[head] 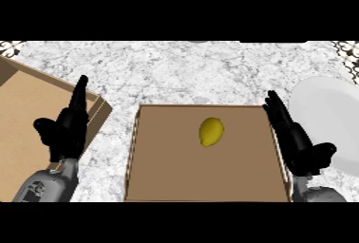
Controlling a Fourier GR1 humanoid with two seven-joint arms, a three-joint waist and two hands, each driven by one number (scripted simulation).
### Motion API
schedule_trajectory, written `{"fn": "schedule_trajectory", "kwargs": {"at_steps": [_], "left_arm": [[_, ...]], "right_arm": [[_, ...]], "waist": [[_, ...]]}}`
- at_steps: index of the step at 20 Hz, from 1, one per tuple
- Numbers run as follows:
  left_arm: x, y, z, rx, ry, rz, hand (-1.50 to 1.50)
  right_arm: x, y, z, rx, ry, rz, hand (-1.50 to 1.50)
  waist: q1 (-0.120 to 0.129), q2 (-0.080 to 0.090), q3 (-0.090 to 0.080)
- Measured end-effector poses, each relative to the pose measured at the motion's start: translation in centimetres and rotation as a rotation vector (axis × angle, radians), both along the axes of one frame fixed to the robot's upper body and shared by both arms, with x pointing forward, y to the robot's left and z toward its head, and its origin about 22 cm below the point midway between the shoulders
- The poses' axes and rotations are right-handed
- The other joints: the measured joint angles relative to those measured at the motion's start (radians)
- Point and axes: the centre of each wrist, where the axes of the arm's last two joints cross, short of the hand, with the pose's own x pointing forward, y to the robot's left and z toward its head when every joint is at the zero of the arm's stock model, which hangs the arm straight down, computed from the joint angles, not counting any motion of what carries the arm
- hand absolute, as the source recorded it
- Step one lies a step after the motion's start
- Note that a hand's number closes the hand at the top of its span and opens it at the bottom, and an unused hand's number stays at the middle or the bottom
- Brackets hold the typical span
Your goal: Pick the lemon from the tray and place it in the plate
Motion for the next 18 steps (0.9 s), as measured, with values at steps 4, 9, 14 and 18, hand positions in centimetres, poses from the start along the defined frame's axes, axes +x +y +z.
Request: {"fn": "schedule_trajectory", "kwargs": {"at_steps": [4,9,14,18], "left_arm": [[-1.0,0.9,-1.7,-0.02,0.09,-0.001,0.0],[-2.1,1.3,-1.9,-0.06,0.116,-0.017,0.0],[-3.1,0.6,-2.5,-0.126,0.154,-0.089,0.0],[-3.6,-0.1,-3.6,-0.172,0.21,-0.138,0.0]], "right_arm": [[0.5,-1.4,2.8,-0.022,-0.104,-0.181,1.5],[-0.1,-6.9,3.9,-0.25,-0.155,-0.549,-1.5],[-1.8,-6.2,3.5,-0.241,-0.263,-0.868,-1.5],[-3.9,-3.1,2.8,-0.251,-0.313,-0.931,-1.5]], "waist": [[-0.01,-0.016,0.002],[-0.056,-0.024,0.002],[-0.056,-0.033,0.009],[-0.041,-0.031,0.007]]}}
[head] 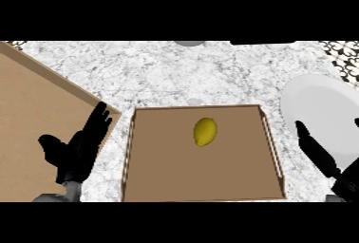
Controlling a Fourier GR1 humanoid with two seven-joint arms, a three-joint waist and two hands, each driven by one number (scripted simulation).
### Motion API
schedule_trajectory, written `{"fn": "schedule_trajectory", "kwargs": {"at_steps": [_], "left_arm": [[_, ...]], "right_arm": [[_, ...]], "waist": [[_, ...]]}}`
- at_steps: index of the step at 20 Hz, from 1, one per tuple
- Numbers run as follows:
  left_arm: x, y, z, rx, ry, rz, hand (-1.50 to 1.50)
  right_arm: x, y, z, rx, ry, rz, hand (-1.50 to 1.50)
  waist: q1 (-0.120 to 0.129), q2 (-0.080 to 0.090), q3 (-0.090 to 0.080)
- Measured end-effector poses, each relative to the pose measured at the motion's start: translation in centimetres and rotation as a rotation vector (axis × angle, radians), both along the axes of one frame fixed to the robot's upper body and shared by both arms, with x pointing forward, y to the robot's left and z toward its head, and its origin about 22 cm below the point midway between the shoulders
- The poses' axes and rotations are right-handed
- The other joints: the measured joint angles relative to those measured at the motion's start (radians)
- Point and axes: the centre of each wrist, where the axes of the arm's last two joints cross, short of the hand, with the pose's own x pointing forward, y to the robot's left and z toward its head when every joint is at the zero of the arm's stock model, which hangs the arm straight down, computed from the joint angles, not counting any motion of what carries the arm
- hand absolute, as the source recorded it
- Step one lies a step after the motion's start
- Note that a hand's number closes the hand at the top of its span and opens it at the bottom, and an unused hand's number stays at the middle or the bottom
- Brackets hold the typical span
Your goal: Pick the lemon from the tray and place it in the plate
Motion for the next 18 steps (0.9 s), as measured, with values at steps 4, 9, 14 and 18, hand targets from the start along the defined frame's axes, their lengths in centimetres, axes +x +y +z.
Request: {"fn": "schedule_trajectory", "kwargs": {"at_steps": [4,9,14,18], "left_arm": [[-0.9,0.9,-2.5,0.014,0.115,0.01,0.0],[-0.7,1.0,-2.9,0.014,0.123,-0.004,0.0],[-0.3,1.1,-2.9,0.014,0.129,-0.011,0.0],[-0.1,0.8,-3.1,0.011,0.129,-0.015,0.0]], "right_arm": [[-2.4,1.7,-0.1,-0.033,0.08,0.001,-1.5],[-4.3,2.9,-0.4,-0.091,0.353,0.104,-1.5],[-4.7,5.2,2.0,-0.128,0.562,0.165,-1.5],[-3.5,7.9,4.0,-0.145,0.692,0.171,-1.5]], "waist": [[0.013,0.008,-0.007],[0.027,0.013,-0.01],[0.039,0.013,-0.009],[0.048,0.012,-0.007]]}}
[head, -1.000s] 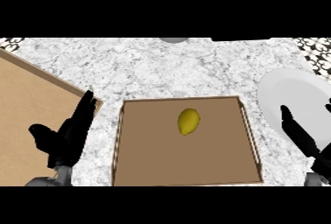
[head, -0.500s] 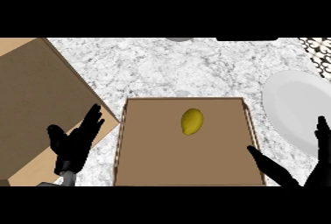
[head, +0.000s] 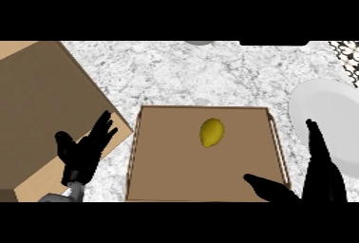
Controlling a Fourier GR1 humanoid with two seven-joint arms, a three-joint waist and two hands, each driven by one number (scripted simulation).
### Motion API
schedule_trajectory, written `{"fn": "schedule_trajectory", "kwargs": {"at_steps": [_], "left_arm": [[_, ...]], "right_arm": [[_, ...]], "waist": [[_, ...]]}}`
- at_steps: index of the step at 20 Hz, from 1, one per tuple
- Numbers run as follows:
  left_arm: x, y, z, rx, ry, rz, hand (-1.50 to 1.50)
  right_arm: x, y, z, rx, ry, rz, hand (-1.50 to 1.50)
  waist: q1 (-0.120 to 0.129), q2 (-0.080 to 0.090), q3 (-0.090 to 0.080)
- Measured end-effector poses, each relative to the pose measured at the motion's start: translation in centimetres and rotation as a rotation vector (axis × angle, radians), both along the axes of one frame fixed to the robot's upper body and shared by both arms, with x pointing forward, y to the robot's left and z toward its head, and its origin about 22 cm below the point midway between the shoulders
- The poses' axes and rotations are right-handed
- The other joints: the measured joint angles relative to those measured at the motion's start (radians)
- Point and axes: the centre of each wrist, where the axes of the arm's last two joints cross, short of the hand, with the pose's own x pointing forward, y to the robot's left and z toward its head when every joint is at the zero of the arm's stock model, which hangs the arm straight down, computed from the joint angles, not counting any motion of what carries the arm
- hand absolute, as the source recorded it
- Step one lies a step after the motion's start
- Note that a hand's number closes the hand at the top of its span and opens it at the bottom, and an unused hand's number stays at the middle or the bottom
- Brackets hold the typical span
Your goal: Pick the lemon from the tray and place it in the plate
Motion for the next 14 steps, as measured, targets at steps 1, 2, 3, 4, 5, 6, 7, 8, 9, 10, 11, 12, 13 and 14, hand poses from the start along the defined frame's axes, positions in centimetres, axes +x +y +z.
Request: {"fn": "schedule_trajectory", "kwargs": {"at_steps": [1,2,3,4,5,6,7,8,9,10,11,12,13,14], "left_arm": [[0.1,-0.2,0.0,0.003,0.002,0.001,0.0],[0.0,-0.2,-0.1,0.004,-0.002,0.0,0.0],[0.2,-0.2,0.0,0.005,0.005,-0.002,0.0],[0.3,-0.2,0.0,0.009,0.007,-0.003,0.0],[0.2,-0.3,0.1,0.006,0.008,-0.007,0.0],[0.2,-0.3,0.1,0.004,0.009,-0.006,0.0],[0.1,-0.1,0.0,0.004,0.002,-0.003,0.0],[0.1,-0.3,0.0,0.002,0.003,-0.007,0.0],[0.2,-0.1,0.0,0.003,0.003,-0.008,0.0],[0.2,0.1,0.0,0.003,0.0,-0.008,0.0],[0.2,0.2,-0.1,0.001,-0.002,-0.006,0.0],[0.3,0.3,-0.1,0.003,0.004,-0.008,0.0],[0.3,0.5,-0.1,0.001,0.001,-0.009,0.0],[0.3,0.7,-0.1,-0.003,-0.004,-0.011,0.0]], "right_arm": [[0.4,1.0,0.4,-0.007,0.015,0.004,-1.5],[1.0,1.8,0.7,-0.011,0.032,0.009,-1.5],[1.6,2.6,0.7,-0.021,0.04,0.018,-1.5],[2.4,3.1,1.0,-0.027,0.047,0.02,-1.5],[3.1,3.8,1.0,-0.043,0.055,0.026,-1.5],[3.4,4.4,1.2,-0.054,0.06,0.03,-1.5],[3.8,5.0,1.1,-0.068,0.069,0.036,-1.5],[4.3,5.4,0.9,-0.079,0.081,0.039,-1.5],[4.6,5.9,1.1,-0.085,0.088,0.045,-1.5],[5.0,6.3,1.1,-0.087,0.1,0.053,-1.5],[5.2,6.5,1.1,-0.081,0.114,0.061,-1.5],[5.7,6.7,0.9,-0.077,0.129,0.071,-1.5],[5.9,7.0,0.8,-0.071,0.141,0.082,-1.5],[6.3,7.2,0.5,-0.067,0.154,0.087,-1.5]], "waist": [[0.001,0.0,0.001],[0.003,-0.001,0.001],[0.003,-0.001,0.002],[0.004,-0.001,0.003],[0.006,0.0,0.003],[0.005,-0.001,0.003],[0.005,-0.001,0.003],[0.005,-0.001,0.003],[0.005,-0.001,0.003],[0.006,-0.001,0.003],[0.004,-0.001,0.003],[0.005,-0.001,0.004],[0.005,0.0,0.004],[0.005,0.0,0.003]]}}
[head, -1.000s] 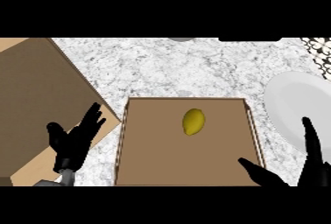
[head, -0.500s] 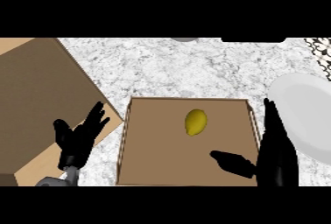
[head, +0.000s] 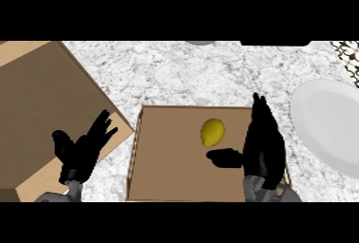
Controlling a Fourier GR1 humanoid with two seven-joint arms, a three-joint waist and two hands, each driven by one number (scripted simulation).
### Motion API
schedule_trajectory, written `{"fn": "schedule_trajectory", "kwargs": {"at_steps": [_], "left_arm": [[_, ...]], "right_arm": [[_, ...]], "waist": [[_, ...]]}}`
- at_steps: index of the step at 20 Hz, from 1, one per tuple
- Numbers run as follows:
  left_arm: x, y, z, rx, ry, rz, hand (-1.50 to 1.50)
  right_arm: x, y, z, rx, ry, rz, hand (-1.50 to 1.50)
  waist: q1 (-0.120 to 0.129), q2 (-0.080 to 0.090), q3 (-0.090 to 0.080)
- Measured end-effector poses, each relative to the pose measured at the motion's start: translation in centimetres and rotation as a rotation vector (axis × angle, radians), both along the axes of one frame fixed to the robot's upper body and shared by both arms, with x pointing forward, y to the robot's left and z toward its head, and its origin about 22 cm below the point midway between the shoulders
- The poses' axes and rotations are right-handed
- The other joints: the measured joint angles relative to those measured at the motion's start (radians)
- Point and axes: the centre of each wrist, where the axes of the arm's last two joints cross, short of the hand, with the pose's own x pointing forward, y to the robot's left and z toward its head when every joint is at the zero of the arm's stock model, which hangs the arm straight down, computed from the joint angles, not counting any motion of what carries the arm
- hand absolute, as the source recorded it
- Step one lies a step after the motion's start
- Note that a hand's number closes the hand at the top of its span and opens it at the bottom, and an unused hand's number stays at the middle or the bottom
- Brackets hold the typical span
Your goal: Pick the lemon from the tray and place it in the plate
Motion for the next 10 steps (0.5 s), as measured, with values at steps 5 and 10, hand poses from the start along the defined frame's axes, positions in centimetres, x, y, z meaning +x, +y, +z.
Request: {"fn": "schedule_trajectory", "kwargs": {"at_steps": [5,10], "left_arm": [[0.0,-0.1,-0.2,0.004,0.004,0.01,0.0],[-0.2,-0.4,-0.3,-0.003,-0.005,0.01,0.0]], "right_arm": [[0.7,1.0,-1.2,0.012,0.04,0.028,-1.5],[1.4,2.4,-2.2,-0.014,0.054,0.046,-1.5]], "waist": [[-0.003,-0.001,0.002],[-0.001,-0.002,0.002]]}}
